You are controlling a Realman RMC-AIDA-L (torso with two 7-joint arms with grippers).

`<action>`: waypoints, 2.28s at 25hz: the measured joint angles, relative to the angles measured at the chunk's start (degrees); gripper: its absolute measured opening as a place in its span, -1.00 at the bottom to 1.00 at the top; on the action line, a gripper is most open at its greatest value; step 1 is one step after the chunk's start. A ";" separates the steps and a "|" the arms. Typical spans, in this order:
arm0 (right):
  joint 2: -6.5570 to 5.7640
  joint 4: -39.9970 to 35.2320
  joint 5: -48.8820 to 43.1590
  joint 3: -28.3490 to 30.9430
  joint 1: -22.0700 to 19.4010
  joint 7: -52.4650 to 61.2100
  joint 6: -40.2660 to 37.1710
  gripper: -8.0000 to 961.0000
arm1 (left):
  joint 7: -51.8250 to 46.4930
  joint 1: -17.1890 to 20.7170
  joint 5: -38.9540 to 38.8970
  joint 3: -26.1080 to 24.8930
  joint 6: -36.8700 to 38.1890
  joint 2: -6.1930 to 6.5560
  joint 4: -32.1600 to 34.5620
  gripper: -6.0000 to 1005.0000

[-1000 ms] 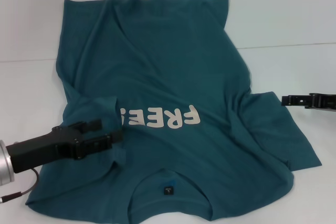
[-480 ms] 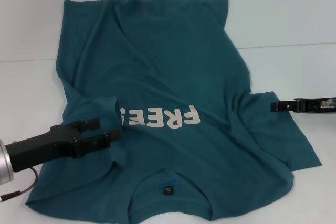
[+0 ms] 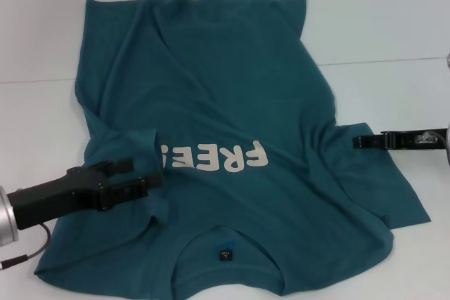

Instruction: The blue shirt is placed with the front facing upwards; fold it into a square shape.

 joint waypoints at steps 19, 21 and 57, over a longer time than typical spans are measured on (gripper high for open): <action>0.05 0.64 0.00 -0.45 0.24 0.01 1.85 0.84 | 0.00 0.14 0.00 -0.01 -0.48 0.00 0.00 0.78; 0.05 0.94 0.01 -0.76 0.24 0.02 2.07 0.84 | 0.00 0.13 0.00 0.04 -0.48 0.00 0.00 0.78; 0.05 2.03 -0.09 -1.84 0.68 0.09 2.03 -0.08 | 0.38 0.27 0.00 -0.17 -0.55 0.00 0.01 0.78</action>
